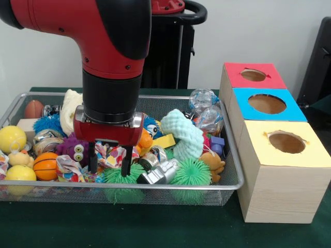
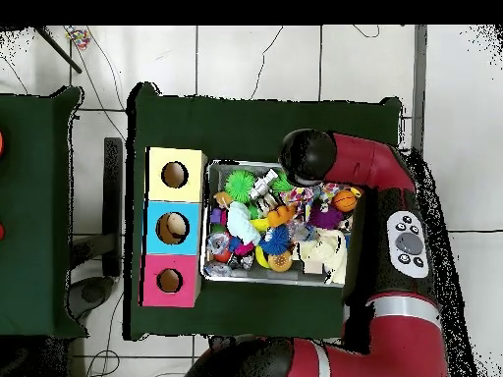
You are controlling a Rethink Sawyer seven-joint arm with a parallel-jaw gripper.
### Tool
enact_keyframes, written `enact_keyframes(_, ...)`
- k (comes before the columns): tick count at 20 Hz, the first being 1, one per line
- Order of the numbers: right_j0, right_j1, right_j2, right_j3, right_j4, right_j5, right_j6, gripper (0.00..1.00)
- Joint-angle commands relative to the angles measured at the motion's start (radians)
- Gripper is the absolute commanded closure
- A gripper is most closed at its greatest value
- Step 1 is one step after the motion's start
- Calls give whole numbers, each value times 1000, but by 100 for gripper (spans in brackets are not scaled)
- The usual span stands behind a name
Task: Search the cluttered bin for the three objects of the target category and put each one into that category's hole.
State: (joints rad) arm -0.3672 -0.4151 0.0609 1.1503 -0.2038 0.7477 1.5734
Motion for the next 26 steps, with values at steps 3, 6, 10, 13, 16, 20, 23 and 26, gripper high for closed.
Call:
enact_keyframes(3, -6, -1, 31, 101, 8, -16, 98, 0)
enact_keyframes(6, -8, 0, 36, 97, 4, -3, 77, 0)
enact_keyframes(10, -10, 0, 37, 94, 5, 7, 72, 0)
enact_keyframes(13, -12, 2, 39, 91, 5, 8, 68, 0)
enact_keyframes(16, -14, 4, 40, 89, 5, 9, 66, 0)
enact_keyframes(20, -14, 1, 40, 93, 5, 10, 65, 0)
enact_keyframes(23, -15, 1, 40, 94, 6, 11, 65, 0)
enact_keyframes(26, -14, 0, 40, 94, 6, 13, 64, 0)
